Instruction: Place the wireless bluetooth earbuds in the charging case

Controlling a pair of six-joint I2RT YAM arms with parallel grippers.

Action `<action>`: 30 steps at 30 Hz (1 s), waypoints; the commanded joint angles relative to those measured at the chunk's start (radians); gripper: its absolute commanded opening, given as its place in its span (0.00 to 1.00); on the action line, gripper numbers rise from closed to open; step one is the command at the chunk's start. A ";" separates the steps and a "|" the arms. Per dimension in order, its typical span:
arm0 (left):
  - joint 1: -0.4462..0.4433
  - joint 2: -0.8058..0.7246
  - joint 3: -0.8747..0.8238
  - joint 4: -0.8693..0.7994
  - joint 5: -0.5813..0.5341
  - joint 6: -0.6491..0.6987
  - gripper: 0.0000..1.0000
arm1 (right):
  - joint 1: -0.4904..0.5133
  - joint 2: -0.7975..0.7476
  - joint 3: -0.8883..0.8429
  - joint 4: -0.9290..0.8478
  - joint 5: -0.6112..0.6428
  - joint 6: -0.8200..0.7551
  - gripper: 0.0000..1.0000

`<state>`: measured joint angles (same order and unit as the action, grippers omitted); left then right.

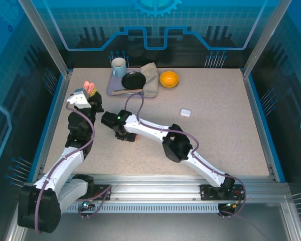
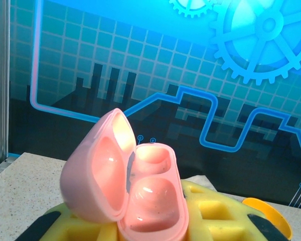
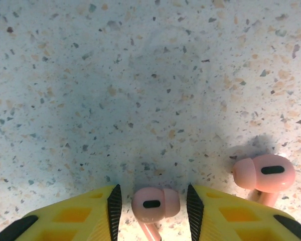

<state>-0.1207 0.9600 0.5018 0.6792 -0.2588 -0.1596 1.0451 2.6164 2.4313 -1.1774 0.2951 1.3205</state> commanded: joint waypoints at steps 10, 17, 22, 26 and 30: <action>0.009 -0.017 -0.008 0.034 -0.007 -0.021 0.00 | -0.016 0.057 0.034 -0.019 -0.014 0.034 0.35; 0.009 -0.019 -0.008 0.025 0.003 -0.021 0.00 | -0.013 0.044 0.024 -0.018 -0.015 0.025 0.25; 0.008 -0.021 0.001 0.012 0.010 -0.023 0.00 | -0.004 -0.021 -0.025 0.038 0.000 0.003 0.20; 0.009 -0.026 0.009 0.000 0.021 -0.027 0.00 | 0.000 -0.087 -0.056 0.072 0.029 -0.013 0.19; 0.009 -0.030 0.022 -0.016 0.033 -0.029 0.00 | -0.006 -0.176 -0.134 0.123 0.049 -0.018 0.19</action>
<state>-0.1204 0.9527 0.5018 0.6605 -0.2470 -0.1677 1.0401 2.5469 2.3371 -1.0966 0.3016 1.3083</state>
